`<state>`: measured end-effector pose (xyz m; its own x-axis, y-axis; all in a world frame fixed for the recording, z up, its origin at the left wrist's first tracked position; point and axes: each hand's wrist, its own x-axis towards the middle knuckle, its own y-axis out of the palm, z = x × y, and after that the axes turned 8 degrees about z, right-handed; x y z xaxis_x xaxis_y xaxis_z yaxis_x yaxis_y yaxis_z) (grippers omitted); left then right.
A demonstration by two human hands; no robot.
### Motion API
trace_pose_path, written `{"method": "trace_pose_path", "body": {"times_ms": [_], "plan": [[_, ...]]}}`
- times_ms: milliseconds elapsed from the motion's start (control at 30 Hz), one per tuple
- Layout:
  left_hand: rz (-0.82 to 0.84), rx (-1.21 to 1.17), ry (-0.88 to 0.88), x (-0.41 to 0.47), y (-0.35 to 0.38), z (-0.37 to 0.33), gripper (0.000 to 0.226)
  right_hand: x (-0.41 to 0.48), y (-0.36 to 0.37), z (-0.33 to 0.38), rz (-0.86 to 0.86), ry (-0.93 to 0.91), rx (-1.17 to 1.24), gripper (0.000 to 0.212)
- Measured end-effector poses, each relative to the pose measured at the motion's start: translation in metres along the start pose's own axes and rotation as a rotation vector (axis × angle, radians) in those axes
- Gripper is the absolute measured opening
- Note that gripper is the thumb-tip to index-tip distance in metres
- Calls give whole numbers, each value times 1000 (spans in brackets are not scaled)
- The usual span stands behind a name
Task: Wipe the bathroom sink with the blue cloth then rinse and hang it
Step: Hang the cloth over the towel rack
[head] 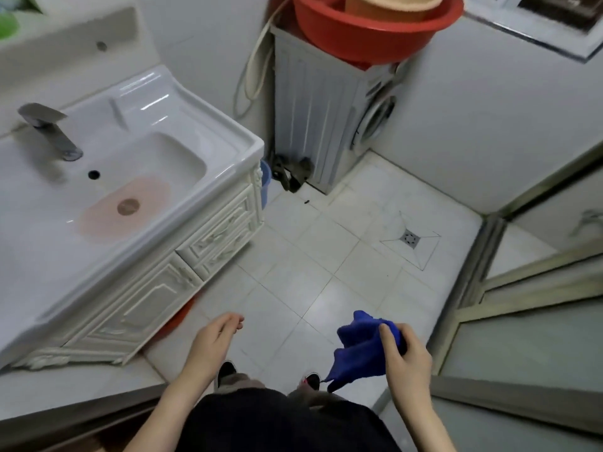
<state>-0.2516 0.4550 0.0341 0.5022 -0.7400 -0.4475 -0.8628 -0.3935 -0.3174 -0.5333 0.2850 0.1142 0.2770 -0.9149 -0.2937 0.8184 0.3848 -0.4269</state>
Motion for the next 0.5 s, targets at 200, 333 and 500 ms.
{"method": "trace_pose_path", "body": {"times_ms": [200, 333, 500], "plan": [[63, 134, 4, 5, 39, -31, 28, 28, -44, -9, -73, 10, 68, 22], [-12, 205, 40, 32, 27, -57, 26, 68, -50, 3, -60, 1, 80, 22], [-60, 195, 35, 84, 20, -72, 23, 134, -41, 28, -19, -21, 90, 21]]}}
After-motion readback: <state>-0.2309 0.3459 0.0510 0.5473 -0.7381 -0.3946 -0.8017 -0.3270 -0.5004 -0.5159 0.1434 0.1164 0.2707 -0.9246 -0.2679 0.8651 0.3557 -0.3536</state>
